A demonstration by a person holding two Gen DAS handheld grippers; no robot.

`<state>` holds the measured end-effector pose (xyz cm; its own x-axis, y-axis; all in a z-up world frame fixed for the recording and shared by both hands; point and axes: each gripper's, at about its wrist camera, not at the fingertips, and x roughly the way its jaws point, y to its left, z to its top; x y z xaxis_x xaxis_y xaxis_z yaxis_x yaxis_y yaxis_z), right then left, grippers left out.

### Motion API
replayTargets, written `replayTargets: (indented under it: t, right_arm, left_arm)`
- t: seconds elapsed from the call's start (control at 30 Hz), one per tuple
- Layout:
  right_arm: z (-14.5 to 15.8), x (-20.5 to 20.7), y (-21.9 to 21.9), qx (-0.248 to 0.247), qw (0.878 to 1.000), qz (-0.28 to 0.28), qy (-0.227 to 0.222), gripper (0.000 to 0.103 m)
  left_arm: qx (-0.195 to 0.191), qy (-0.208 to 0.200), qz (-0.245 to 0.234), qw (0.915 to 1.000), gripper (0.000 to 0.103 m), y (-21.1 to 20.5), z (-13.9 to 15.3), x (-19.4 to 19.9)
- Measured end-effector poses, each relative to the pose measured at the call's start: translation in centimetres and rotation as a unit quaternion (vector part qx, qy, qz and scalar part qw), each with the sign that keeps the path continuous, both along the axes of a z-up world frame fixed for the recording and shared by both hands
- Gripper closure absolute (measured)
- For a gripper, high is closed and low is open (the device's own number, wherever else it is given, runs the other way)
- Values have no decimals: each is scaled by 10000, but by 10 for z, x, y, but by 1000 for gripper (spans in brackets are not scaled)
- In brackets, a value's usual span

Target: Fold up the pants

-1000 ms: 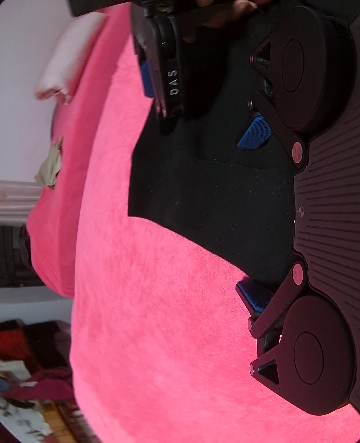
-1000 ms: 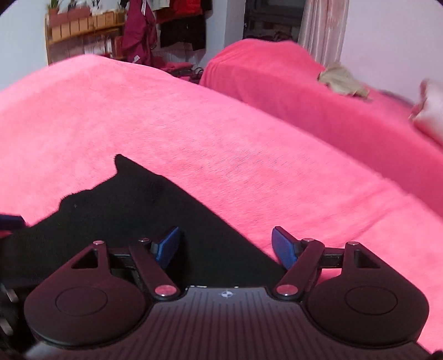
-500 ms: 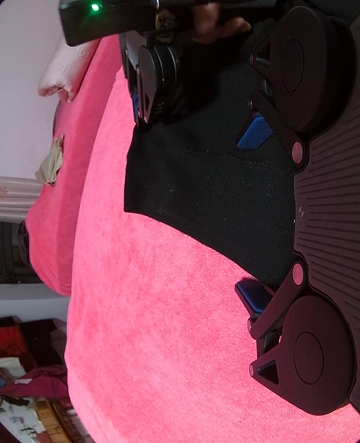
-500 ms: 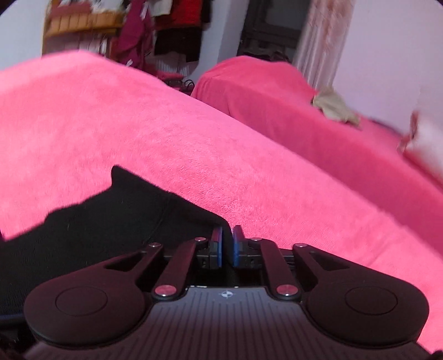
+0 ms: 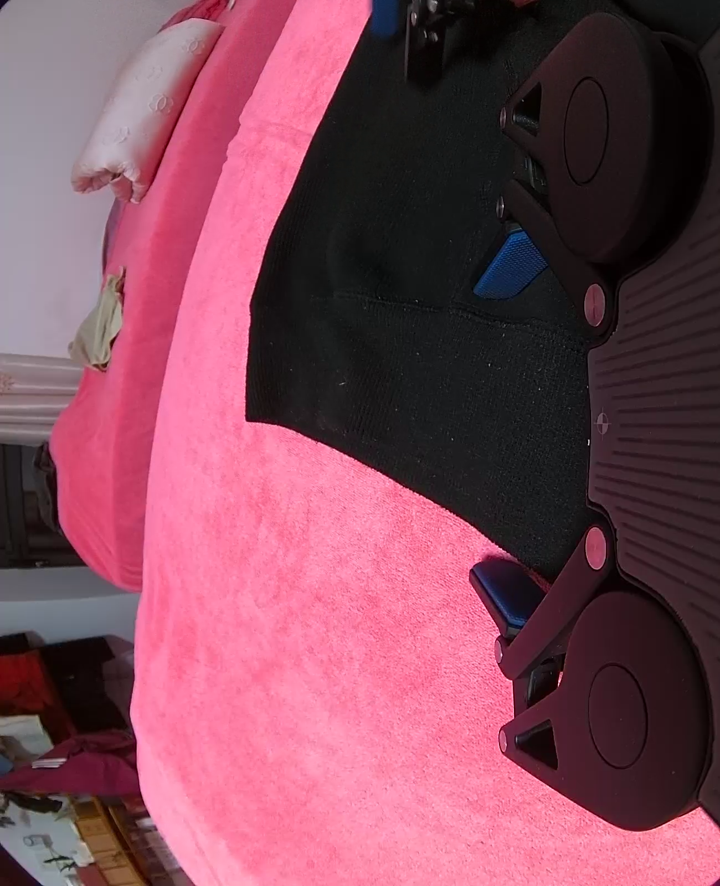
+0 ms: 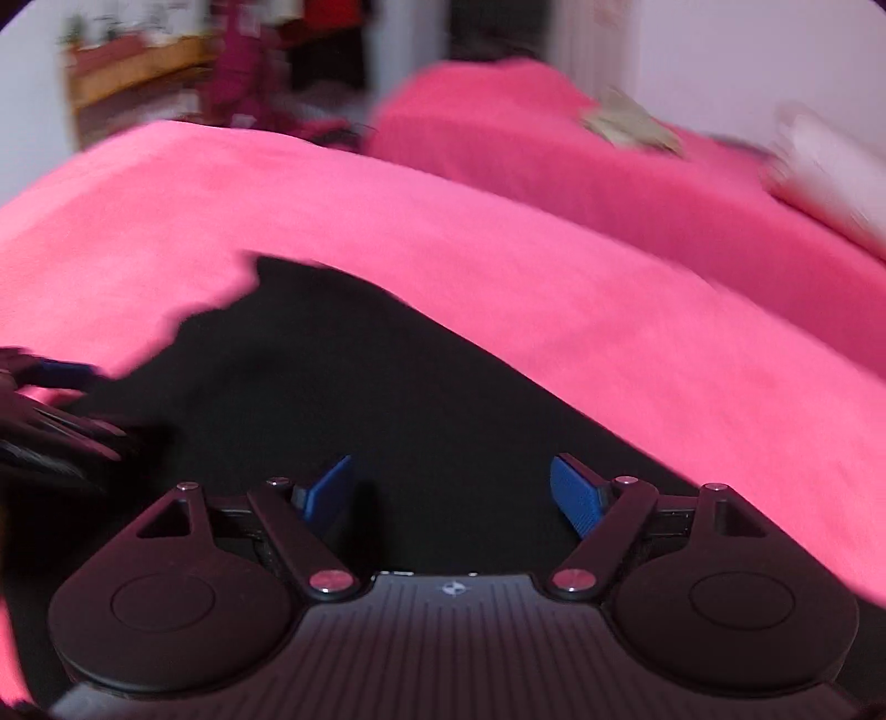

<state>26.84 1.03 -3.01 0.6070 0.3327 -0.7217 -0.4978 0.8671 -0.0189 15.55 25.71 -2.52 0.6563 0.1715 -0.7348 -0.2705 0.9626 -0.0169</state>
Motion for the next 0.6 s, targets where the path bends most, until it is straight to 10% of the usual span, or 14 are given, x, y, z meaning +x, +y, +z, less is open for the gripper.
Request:
replayTargets:
  t: [0.1,0.4,0.6]
  right_arm:
    - [1,6,-47,233,9943,-1040,91,22]
    - [28,-54,-129,793,9843,-1565,-175,16]
    - [57,-117,-197,1227,9729,-1894,-498,14]
  left_arm:
    - [27,8,19,10000,0,0,-1,0]
    - [-82,45,209,9997,0,3,7,-6]
    - [-914,-158,355,9951,0,9,36,-63]
